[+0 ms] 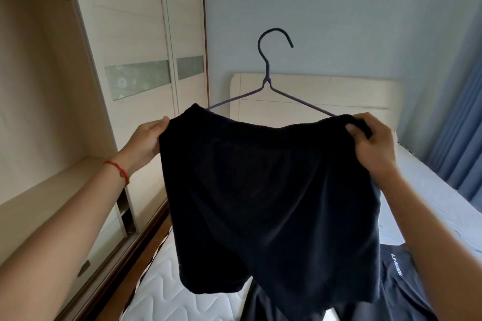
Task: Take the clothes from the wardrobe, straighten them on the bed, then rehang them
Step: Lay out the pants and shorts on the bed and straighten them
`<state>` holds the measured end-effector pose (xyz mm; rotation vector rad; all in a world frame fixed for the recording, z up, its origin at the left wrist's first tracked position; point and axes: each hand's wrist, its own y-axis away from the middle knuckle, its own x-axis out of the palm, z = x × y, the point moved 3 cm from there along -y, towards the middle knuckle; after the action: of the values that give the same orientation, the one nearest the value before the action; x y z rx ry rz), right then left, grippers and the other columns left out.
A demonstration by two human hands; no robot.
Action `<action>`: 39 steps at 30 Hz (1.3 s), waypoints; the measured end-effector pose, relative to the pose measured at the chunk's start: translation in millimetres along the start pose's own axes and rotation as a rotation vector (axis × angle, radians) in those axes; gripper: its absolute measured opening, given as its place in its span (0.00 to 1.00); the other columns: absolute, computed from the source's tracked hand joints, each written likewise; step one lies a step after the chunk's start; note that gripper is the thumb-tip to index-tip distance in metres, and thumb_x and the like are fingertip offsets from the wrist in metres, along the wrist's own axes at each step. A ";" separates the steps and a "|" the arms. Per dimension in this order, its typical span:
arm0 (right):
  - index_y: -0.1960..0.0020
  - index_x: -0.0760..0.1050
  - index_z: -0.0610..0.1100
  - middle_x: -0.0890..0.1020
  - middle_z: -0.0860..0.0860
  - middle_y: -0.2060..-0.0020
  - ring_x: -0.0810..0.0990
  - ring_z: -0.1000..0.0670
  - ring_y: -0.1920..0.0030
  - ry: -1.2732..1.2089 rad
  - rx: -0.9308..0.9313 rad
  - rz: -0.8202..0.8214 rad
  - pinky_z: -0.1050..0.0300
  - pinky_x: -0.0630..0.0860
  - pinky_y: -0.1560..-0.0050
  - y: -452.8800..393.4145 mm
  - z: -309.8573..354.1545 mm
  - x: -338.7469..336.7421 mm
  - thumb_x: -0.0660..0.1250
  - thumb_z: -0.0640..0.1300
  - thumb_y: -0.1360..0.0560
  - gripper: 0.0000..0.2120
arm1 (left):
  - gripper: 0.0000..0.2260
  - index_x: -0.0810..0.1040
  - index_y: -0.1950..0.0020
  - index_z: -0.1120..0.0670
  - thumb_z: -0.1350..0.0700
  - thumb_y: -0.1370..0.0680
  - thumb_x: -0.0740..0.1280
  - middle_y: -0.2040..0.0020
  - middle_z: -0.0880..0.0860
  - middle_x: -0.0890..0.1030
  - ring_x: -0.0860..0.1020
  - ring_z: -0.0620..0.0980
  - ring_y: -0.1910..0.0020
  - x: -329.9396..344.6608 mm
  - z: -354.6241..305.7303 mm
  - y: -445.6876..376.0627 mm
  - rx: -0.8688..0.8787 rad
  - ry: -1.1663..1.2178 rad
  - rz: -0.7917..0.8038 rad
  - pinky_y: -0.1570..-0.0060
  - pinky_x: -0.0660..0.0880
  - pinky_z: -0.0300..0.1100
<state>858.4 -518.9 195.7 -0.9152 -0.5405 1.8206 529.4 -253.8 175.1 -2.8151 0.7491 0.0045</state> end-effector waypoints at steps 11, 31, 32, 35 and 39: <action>0.53 0.77 0.43 0.76 0.74 0.68 0.72 0.58 0.63 0.108 -0.020 0.059 0.77 0.65 0.62 8.4 -16.1 2.6 0.65 0.40 0.26 0.04 | 0.21 0.76 0.67 0.67 0.49 0.27 0.69 0.72 0.57 0.72 0.70 0.45 0.71 -19.9 -28.8 -12.7 0.332 -0.480 -0.271 0.70 0.65 0.36; 0.54 0.75 0.44 0.77 0.72 0.71 0.72 0.73 0.68 -0.226 0.120 -0.147 0.80 0.65 0.63 -6.6 5.0 0.4 0.63 0.35 0.25 0.06 | 0.11 0.75 0.43 0.50 0.50 0.21 0.57 0.60 0.43 0.76 0.74 0.40 0.59 -40.4 -32.8 -6.6 0.347 -0.146 -0.479 0.51 0.70 0.44; 0.55 0.74 0.45 0.77 0.72 0.71 0.72 0.72 0.68 -0.258 0.116 -0.141 0.80 0.66 0.62 -8.1 8.0 0.0 0.63 0.34 0.25 0.07 | 0.11 0.72 0.39 0.48 0.52 0.20 0.57 0.53 0.46 0.77 0.75 0.43 0.53 -35.8 -33.0 -11.5 0.308 -0.188 -0.375 0.47 0.70 0.45; 0.61 0.73 0.50 0.77 0.70 0.72 0.72 0.71 0.68 -0.300 0.104 -0.111 0.79 0.66 0.62 -13.8 17.9 1.5 0.62 0.33 0.25 0.13 | 0.10 0.70 0.40 0.46 0.52 0.20 0.58 0.49 0.42 0.77 0.76 0.39 0.50 -9.4 -38.5 -17.8 0.228 -0.174 -0.098 0.47 0.73 0.33; 0.66 0.74 0.59 0.77 0.69 0.73 0.73 0.69 0.68 -0.337 0.091 -0.093 0.78 0.66 0.63 -17.8 17.7 1.7 0.62 0.33 0.25 0.22 | 0.06 0.77 0.50 0.52 0.59 0.22 0.61 0.56 0.47 0.83 0.81 0.41 0.58 -6.5 -45.7 -20.6 0.130 -0.024 -0.003 0.54 0.79 0.32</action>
<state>854.4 -509.4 218.7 -0.5146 -0.6899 1.9074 531.3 -243.3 224.5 -2.6886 0.7137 -0.0110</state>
